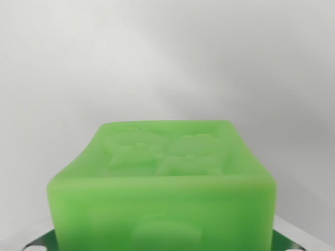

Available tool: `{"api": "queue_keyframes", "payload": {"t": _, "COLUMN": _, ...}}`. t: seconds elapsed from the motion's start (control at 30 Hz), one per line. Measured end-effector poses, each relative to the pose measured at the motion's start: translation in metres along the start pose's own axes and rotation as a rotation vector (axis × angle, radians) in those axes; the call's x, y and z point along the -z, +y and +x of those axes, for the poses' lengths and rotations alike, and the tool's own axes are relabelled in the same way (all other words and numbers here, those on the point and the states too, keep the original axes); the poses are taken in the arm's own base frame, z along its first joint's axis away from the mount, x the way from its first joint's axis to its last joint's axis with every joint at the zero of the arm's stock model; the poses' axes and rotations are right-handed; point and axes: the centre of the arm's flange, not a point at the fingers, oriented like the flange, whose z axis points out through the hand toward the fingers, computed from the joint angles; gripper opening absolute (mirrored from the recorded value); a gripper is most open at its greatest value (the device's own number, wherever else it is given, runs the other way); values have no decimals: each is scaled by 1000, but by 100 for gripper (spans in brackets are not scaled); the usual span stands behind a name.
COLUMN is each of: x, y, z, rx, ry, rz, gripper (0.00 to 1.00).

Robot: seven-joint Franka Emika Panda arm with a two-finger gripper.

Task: Stack cube

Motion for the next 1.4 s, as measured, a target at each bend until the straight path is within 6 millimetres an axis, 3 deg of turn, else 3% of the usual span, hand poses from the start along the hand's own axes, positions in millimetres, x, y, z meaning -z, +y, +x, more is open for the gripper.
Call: {"api": "queue_keyframes", "payload": {"t": 1.4, "x": 47, "y": 62, "z": -25, "rx": -313, "ry": 0, "rz": 0, "gripper": 0}}
